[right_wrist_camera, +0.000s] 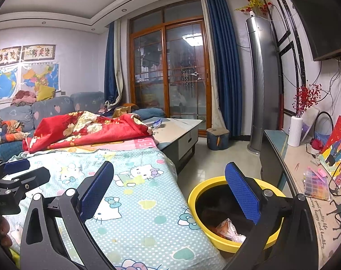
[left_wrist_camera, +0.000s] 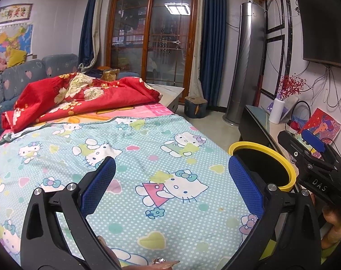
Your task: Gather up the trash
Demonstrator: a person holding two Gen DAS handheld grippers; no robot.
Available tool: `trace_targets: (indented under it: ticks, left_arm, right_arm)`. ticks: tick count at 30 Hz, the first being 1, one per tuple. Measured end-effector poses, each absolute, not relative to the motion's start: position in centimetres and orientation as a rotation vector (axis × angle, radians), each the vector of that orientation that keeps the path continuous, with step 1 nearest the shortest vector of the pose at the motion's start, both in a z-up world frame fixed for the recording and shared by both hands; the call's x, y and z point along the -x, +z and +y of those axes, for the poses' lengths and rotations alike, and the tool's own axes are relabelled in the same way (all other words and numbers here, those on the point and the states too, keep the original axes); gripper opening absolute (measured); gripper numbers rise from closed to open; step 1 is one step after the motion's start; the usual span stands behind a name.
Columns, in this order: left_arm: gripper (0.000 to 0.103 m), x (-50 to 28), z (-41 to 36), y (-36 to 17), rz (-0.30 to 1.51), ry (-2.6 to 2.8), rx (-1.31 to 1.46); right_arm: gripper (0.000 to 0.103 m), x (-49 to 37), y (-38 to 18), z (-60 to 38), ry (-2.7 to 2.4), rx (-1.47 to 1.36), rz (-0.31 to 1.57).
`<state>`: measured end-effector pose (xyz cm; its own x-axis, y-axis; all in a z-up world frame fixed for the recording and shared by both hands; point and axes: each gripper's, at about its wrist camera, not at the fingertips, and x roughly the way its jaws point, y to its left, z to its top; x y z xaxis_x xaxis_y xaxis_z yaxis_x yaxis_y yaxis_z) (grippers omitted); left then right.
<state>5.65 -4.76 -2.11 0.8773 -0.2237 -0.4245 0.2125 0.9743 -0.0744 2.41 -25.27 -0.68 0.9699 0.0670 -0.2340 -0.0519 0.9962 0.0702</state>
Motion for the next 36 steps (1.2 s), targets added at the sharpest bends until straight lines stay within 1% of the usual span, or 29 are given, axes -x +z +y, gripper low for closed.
trace_targets:
  ticks: [36]
  left_arm:
    - [0.092,-5.61,-5.14,-2.05,0.454,-0.238,0.033]
  right_arm:
    - [0.096,-2.55,-0.90,-25.42,0.056,-0.074,0.238]
